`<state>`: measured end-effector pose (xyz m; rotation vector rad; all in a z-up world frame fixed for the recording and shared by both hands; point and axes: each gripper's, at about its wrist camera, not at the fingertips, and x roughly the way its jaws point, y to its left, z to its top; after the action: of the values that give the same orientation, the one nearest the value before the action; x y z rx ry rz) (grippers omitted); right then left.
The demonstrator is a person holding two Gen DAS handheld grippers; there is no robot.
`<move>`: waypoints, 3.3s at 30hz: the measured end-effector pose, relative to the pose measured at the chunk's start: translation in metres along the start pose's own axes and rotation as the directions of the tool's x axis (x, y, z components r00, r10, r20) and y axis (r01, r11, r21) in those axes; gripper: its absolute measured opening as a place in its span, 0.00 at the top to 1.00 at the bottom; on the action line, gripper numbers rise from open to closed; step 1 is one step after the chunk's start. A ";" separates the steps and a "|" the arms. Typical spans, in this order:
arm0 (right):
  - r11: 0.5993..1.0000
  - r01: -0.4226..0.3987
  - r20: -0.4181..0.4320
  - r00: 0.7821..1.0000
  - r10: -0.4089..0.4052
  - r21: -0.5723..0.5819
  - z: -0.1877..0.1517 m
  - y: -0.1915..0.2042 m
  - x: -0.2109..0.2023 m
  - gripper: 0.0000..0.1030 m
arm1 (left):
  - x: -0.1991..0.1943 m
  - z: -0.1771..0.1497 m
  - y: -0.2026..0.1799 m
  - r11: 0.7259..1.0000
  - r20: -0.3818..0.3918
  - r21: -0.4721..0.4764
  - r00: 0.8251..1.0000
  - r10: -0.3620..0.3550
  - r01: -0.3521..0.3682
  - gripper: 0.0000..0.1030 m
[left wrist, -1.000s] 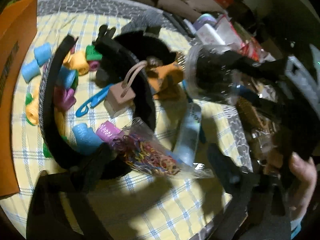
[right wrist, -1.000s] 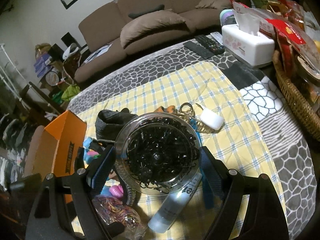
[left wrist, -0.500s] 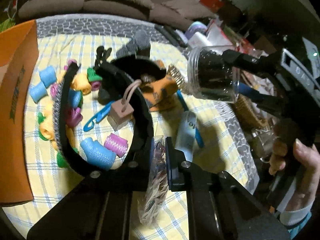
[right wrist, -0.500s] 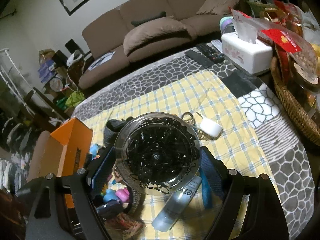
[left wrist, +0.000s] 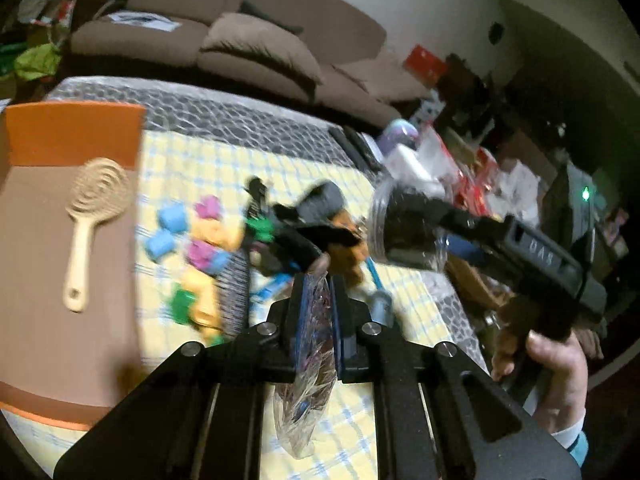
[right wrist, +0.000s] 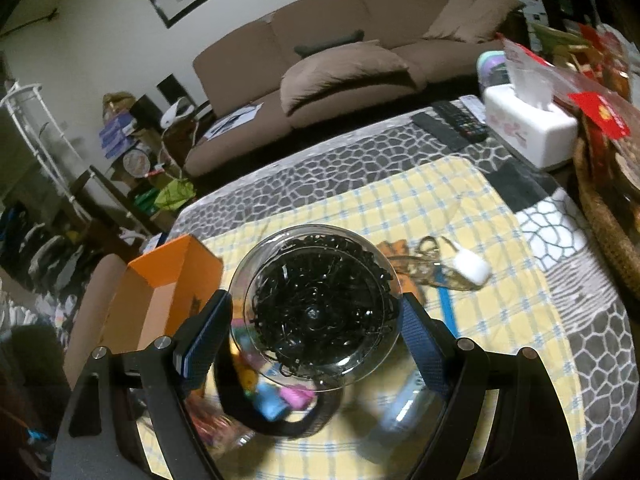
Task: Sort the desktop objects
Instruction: 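Carry the jar with the right gripper while the left carries the rubber-band bag toward the box, then lower the jar of hair ties into the box and open the right gripper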
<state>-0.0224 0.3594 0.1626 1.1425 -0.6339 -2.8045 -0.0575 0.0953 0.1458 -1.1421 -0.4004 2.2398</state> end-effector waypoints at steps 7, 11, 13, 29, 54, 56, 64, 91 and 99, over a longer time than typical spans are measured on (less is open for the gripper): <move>0.998 -0.025 -0.019 1.000 0.024 -0.057 -0.004 0.043 0.019 0.17 | -0.034 0.016 0.042 0.998 0.060 -0.051 0.997 0.039 -0.036 0.90; 0.994 -0.050 -0.029 0.998 0.047 -0.094 -0.007 0.072 0.030 0.17 | -0.049 0.020 0.060 0.996 0.089 -0.080 0.995 0.034 -0.027 0.90; 0.992 -0.063 -0.035 0.998 0.059 -0.106 -0.009 0.086 0.036 0.17 | -0.058 0.022 0.068 0.996 0.107 -0.088 0.994 0.037 -0.027 0.90; 0.964 -0.174 -0.106 0.982 0.155 -0.200 -0.023 0.188 0.094 0.17 | -0.125 0.030 0.171 0.959 0.233 -0.276 0.963 0.134 -0.066 0.90; 0.907 -0.180 -0.375 0.927 0.026 -0.380 -0.017 0.323 0.238 0.17 | -0.139 0.041 0.244 0.910 0.207 -0.386 0.946 0.249 -0.155 0.90; 0.905 -0.173 -0.398 0.918 0.004 -0.389 -0.018 0.331 0.254 0.17 | -0.142 0.041 0.247 0.905 0.210 -0.398 0.945 0.249 -0.151 0.90; 0.879 -0.120 -0.436 0.893 -0.107 -0.462 -0.031 0.345 0.294 0.17 | -0.148 0.040 0.253 0.898 0.217 -0.424 0.949 0.228 -0.119 0.90; 0.859 -0.113 -0.393 0.913 -0.108 -0.499 -0.017 0.337 0.258 0.15 | -0.159 0.039 0.260 0.894 0.200 -0.432 0.954 0.222 -0.117 0.85; 0.782 -0.294 -0.568 0.818 -0.092 -0.550 -0.074 0.361 0.245 0.15 | -0.169 0.037 0.263 0.888 0.199 -0.444 0.952 0.231 -0.123 0.72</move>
<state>-0.1891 -0.0450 0.0937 1.5766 0.2660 -2.0874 -0.1055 -0.2155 0.1417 -1.1473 -0.9662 2.5457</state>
